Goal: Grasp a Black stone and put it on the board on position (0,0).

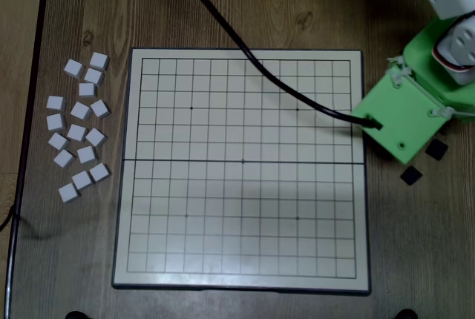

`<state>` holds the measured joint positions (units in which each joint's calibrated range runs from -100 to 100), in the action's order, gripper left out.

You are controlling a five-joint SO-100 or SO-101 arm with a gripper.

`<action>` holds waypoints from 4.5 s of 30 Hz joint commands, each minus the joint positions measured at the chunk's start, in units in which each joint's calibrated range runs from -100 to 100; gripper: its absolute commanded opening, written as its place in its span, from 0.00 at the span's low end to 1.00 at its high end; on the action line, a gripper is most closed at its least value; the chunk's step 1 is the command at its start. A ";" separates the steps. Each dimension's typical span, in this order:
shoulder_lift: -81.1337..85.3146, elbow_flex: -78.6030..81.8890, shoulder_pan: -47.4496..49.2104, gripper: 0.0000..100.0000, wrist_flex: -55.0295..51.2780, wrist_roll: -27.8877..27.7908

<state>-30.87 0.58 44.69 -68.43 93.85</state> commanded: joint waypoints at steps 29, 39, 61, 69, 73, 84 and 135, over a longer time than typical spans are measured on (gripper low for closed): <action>19.38 -5.32 -6.68 0.06 -4.95 -24.52; 27.35 -4.83 -20.61 0.06 -9.83 -33.46; 26.25 -4.93 -41.91 0.06 -5.61 -42.39; 23.45 -6.19 -44.37 0.06 -5.03 -43.52; 21.50 -7.73 -45.10 0.06 -5.53 -44.05; 16.50 -9.18 -45.19 0.06 -5.37 -44.64; 10.90 -1.06 -46.19 0.06 4.31 -44.93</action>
<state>-22.83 0.04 -0.49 -64.62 48.77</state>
